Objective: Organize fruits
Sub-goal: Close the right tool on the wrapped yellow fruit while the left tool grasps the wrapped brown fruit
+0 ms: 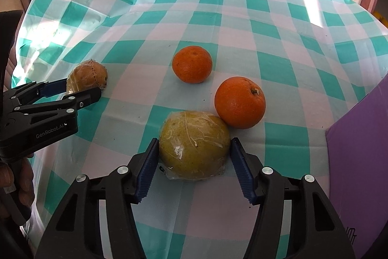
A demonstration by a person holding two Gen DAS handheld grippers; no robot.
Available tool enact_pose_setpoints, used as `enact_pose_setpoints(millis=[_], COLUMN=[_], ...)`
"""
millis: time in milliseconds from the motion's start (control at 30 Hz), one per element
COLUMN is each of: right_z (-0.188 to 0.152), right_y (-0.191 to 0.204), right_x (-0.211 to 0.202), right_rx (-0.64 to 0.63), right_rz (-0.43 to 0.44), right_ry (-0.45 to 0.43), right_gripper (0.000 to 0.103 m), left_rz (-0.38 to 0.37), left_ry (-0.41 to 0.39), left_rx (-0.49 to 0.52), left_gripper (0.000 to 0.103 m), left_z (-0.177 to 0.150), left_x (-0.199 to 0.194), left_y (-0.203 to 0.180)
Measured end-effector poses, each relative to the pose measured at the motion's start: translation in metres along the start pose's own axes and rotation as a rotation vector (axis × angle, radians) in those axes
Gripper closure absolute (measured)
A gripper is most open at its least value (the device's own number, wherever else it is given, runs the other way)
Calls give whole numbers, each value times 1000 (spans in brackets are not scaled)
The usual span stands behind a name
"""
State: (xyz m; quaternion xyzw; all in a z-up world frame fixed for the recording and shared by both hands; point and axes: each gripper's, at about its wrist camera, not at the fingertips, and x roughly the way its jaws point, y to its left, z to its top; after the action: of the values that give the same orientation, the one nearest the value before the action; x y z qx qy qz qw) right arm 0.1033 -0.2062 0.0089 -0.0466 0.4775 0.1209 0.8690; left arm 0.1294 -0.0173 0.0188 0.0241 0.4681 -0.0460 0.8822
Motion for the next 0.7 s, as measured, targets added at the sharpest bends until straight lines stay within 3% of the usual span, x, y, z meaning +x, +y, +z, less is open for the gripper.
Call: enact_pose_setpoints(millis=[700], right_z=[-4], right_y=[-3], right_x=[-43], right_rx=[23], right_rz=[39], right_ry=[-78], right_gripper=[46], left_rz=[-49], left_ry=[-53], left_rx=[-10], left_gripper=[43], left_z=[-7], left_x=[-42], left_y=[-5])
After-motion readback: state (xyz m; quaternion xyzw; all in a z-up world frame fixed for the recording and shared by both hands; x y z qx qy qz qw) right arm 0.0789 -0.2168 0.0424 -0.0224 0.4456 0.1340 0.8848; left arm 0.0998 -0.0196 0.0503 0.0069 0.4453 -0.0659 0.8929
